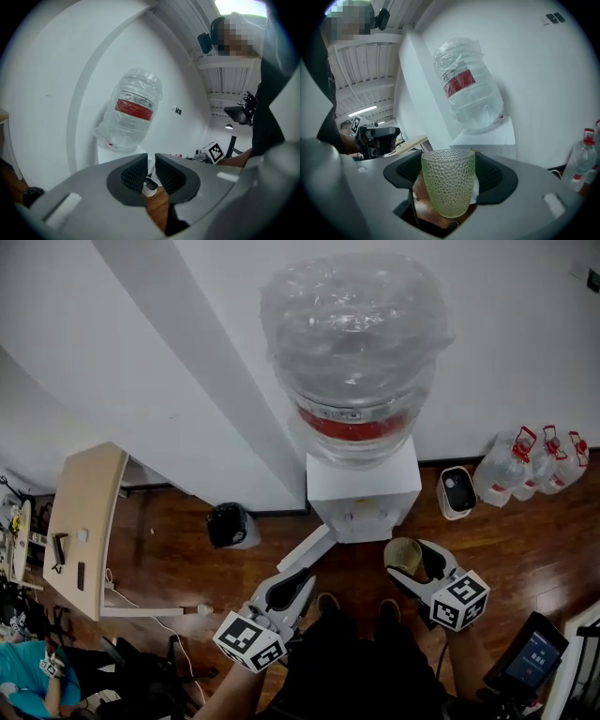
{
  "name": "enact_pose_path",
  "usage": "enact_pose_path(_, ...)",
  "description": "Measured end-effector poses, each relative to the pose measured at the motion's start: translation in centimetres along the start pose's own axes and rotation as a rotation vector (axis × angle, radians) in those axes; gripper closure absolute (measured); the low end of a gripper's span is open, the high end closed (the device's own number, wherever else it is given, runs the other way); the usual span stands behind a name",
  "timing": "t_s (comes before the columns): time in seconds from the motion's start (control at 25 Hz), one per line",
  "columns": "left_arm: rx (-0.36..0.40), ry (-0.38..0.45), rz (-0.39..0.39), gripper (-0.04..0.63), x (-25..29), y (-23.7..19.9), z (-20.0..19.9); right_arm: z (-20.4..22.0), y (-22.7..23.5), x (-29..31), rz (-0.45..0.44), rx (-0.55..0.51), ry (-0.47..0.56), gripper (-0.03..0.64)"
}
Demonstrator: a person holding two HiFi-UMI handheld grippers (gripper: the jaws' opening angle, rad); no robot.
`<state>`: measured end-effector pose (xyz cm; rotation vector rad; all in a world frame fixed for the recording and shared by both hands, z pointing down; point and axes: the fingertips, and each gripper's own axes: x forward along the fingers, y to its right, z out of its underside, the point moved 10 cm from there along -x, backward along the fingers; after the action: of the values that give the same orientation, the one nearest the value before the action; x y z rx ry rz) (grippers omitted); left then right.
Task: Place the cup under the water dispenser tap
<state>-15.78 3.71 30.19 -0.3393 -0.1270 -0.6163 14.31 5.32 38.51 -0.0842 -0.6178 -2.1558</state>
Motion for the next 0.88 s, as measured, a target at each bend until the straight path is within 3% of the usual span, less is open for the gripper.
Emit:
enact_pose_path(0.32,0.006,-0.034,0.048,0.568,-1.9,-7.0,-0.4,0.0,-0.7,2.7,0.213,-0.048,0.175,0.261)
enact_pose_path(0.68,-0.063,-0.100,0.125,0.568,-1.8,-13.1,1.7,6.0,0.9,6.8,0.353,0.012,0.075,0.262)
enact_pose_path(0.88,-0.065,-0.131,0.086,0.568,-0.6,-14.1,3.5,10.4,3.7,9.3,0.354,0.031,-0.021,0.262)
